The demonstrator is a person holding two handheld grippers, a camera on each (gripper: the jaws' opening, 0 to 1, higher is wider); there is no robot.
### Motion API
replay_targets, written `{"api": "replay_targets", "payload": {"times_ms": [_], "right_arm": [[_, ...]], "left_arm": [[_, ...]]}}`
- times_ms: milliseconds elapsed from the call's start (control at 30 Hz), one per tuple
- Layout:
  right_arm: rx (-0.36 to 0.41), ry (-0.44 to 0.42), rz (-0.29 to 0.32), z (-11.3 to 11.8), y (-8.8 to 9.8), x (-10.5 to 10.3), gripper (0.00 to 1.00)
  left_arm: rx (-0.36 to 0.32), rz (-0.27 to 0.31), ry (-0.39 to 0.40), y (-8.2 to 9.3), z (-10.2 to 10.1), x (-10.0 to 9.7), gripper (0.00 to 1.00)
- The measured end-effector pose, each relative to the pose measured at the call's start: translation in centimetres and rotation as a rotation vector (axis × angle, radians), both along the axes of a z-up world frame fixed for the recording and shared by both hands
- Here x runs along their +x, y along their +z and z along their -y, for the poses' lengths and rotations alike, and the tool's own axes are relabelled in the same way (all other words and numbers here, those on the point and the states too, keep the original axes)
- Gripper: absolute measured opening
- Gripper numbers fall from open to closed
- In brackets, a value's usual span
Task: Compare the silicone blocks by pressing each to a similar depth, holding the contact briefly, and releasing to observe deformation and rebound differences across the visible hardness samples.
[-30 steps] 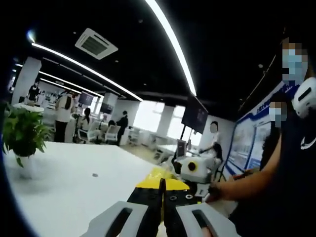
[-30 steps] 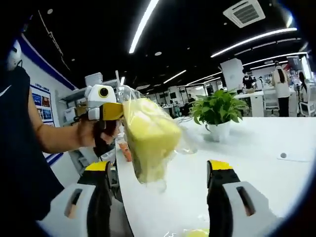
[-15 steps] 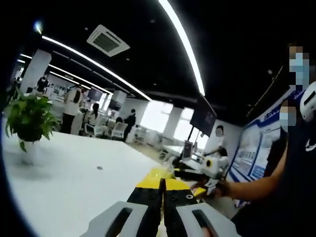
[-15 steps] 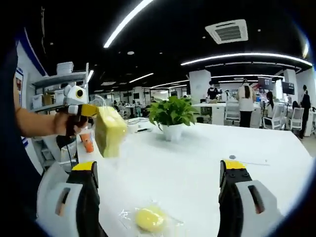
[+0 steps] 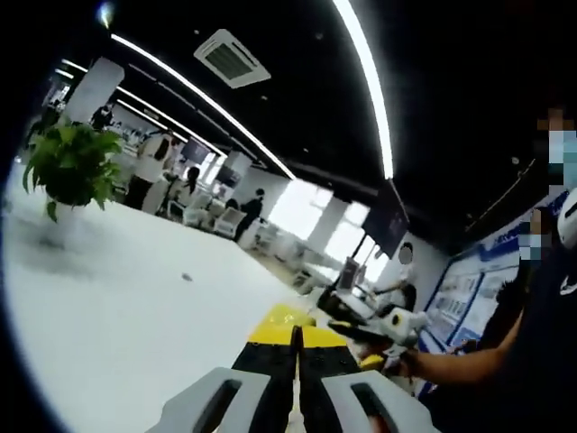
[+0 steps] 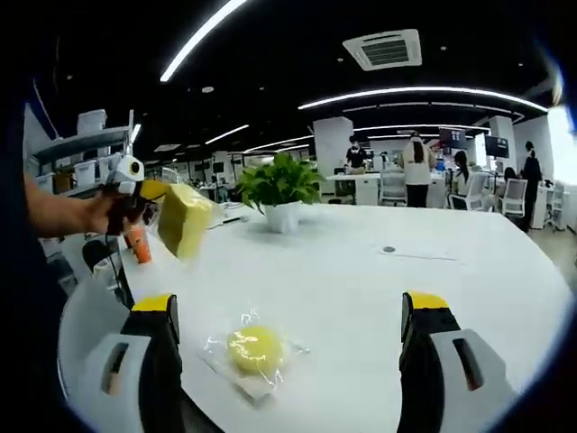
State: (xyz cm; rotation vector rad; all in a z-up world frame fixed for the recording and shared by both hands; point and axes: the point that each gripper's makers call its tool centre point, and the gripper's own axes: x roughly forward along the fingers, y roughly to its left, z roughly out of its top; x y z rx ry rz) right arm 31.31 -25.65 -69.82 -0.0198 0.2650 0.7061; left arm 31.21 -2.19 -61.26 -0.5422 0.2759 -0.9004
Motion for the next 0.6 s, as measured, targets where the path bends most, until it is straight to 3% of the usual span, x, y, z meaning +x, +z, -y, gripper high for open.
{"api": "replay_targets", "payload": {"times_ms": [67,300,367,467,600], "right_arm": [[-0.025,-0.032,-0.045,0.8,-1.3,-0.2,0.96],[0.020,-0.051,-0.040,1.2,-1.6,-0.4,0.96],[0.015,-0.053,-0.046,1.2,-1.8,-0.6,0.96],[0.012,-0.052,-0.082,1.2,-2.6,-0.9,0.96],[-0.019,-0.051,-0.078,1.3,-3.2,-1.5,0.96]], "left_arm": [[-0.027,-0.037,0.014,-1.2,-0.4,0.2,0.00],[-0.070,-0.148,0.034,-4.6,-1.4,0.2,0.00],[-0.121,-0.192,0.003,-4.9,-1.2,-0.1,0.00],[-0.111,-0.210,0.017,-5.5,-1.4,-0.1,0.00],[-0.113,-0.243,0.034,-6.3,-1.9,0.3,0.00]]}}
